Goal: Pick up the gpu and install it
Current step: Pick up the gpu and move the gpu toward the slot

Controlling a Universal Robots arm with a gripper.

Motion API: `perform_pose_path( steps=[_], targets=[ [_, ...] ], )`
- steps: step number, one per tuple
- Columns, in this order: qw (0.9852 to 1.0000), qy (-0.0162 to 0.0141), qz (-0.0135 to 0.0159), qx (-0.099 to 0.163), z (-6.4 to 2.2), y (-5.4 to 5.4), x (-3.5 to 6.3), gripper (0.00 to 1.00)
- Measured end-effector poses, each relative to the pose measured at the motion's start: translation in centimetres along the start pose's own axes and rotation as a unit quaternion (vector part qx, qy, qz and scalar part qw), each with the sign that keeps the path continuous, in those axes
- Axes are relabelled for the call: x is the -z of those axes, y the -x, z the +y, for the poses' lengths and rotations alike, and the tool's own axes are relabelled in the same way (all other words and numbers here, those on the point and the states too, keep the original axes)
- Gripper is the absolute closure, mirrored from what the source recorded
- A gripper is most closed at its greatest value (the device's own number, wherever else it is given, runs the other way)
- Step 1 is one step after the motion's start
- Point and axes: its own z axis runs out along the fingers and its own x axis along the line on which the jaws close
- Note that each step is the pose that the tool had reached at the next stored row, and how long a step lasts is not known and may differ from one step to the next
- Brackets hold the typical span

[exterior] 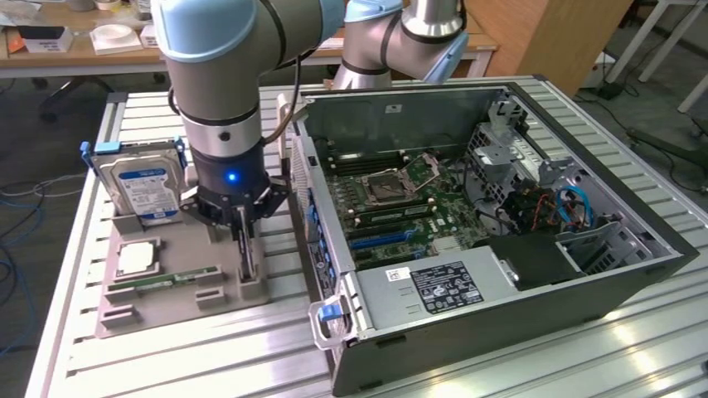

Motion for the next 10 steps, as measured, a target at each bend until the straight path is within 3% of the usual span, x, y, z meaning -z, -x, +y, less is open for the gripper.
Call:
perform_pose_path(
  steps=[5, 10],
  targets=[
    [1.0, 0.0056, -0.0004, 0.0, 0.04, -0.09, 0.67, 0.73],
    [1.0, 0.0064, -0.0008, 0.0, 0.04, -0.15, 0.7, 0.73]
  ],
)
